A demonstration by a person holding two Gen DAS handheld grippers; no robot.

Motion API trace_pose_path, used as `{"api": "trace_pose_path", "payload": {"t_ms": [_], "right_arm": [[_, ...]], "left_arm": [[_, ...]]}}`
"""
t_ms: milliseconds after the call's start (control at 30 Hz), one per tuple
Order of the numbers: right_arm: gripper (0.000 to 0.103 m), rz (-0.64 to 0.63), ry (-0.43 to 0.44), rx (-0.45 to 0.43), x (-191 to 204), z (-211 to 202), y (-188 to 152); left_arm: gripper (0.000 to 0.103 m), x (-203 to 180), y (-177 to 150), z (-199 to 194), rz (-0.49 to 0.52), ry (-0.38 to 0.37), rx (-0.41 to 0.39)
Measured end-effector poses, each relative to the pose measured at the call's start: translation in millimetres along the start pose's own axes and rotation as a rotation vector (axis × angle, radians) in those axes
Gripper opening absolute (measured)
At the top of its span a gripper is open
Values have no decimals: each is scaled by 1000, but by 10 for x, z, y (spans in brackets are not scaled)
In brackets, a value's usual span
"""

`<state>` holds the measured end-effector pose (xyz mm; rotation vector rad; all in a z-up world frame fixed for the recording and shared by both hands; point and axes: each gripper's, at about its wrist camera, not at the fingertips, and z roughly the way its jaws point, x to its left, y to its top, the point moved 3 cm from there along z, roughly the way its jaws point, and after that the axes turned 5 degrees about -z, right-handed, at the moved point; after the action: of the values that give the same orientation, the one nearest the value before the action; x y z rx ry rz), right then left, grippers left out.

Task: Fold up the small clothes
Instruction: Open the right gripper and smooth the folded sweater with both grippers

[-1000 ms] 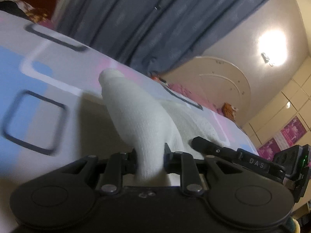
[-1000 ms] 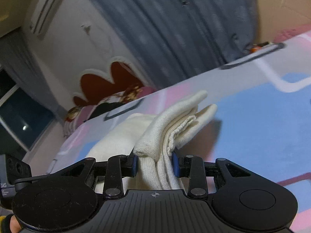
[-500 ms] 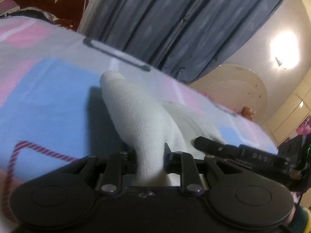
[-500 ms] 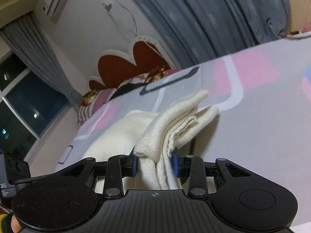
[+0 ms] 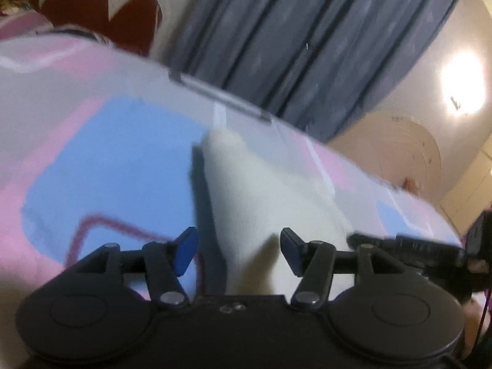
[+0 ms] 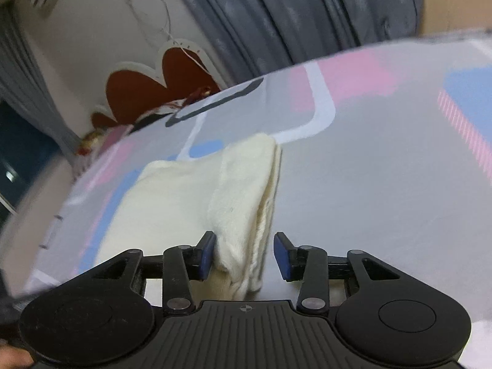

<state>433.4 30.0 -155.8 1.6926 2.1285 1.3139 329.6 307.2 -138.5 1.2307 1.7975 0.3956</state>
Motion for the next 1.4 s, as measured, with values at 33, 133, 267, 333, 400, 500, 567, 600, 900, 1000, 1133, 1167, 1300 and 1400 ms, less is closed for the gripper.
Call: {"api": "trace_pose_path", "payload": {"t_ms": [33, 133, 267, 333, 400, 500, 567, 600, 900, 1000, 1133, 1167, 1300, 1400], "right_arm": [[40, -13, -21, -14, 37, -19, 28], [40, -43, -26, -70, 181, -79, 142], [40, -129, 8, -85, 463, -51, 168], [40, -200, -4, -67, 622, 62, 116], [40, -248, -44, -34, 686, 271, 72], [38, -238, -111, 13, 536, 557, -3], [38, -230, -112, 0, 472, 583, -8], [38, -237, -118, 4, 469, 590, -3], [38, -256, -57, -70, 699, 13, -93], [38, -262, -41, -71, 777, -106, -267], [38, -236, -67, -16, 725, -21, -492], [38, -226, -81, 0, 677, 29, -535], [36, -210, -92, 13, 636, 63, -515], [36, -204, -92, 4, 672, -41, -498]], "left_arm": [[57, -29, 62, -10, 4, -4, -16], [57, -168, 209, 77, 32, -33, -29], [57, -315, 276, 348, 63, -42, -11], [57, -302, 208, 446, 83, -26, -9], [57, -294, 178, 563, 108, -7, 18], [57, -263, 170, 652, 124, 7, 37], [57, -254, 194, 660, 115, 9, 45], [57, -243, 200, 645, 101, 8, 49], [57, -264, 53, 157, 107, 34, 49], [58, -311, -80, 148, 140, 59, 69], [58, -297, -203, 242, 151, 101, 111], [58, -289, -202, 246, 149, 101, 113], [58, -276, -185, 228, 144, 112, 132], [58, -282, -195, 152, 147, 116, 134]]}}
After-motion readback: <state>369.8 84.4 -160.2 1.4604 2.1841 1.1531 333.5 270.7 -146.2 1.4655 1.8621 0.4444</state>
